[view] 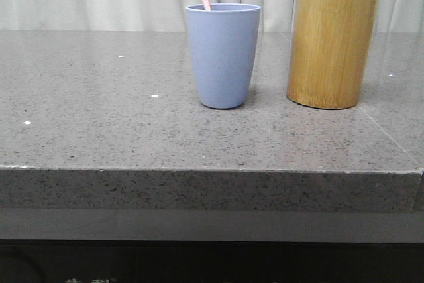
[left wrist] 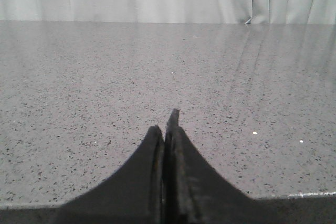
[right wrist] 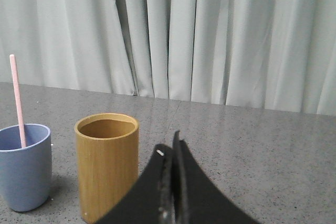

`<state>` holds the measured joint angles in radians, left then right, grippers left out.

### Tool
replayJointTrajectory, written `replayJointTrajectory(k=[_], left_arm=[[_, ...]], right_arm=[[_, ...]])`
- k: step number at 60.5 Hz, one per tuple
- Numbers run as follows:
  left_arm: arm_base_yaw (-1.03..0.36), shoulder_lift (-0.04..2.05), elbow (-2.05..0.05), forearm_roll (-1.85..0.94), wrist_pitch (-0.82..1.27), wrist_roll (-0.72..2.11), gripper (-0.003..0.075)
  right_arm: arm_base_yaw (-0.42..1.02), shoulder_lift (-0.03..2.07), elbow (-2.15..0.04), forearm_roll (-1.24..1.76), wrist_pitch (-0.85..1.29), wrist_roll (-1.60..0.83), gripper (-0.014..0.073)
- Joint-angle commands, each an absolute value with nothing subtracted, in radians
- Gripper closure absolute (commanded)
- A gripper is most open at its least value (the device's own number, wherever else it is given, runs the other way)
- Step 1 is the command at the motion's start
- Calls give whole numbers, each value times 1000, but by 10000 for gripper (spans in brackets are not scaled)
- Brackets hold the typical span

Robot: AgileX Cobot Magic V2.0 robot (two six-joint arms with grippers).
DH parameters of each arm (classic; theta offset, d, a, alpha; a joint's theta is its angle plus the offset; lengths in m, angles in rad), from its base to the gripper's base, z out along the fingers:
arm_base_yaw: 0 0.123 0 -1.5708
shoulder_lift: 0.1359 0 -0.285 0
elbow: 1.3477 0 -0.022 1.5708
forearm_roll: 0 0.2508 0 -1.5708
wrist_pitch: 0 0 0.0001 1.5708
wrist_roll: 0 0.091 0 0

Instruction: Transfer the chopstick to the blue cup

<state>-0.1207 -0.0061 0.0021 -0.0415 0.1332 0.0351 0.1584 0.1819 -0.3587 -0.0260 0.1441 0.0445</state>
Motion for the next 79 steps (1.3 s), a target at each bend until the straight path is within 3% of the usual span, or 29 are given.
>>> replayJointTrajectory(k=[1,54,79], left_arm=[[-121,-29,8,-51,41,28,739],[-121,-29,8,-51,41,28,739],[-121,-29,8,-51,41,28,739]], right_arm=[[153,192,-384,-30,55,40,704],[153,192,-379,-33,55,40,704],[31,30,-75,45,55,40,704]])
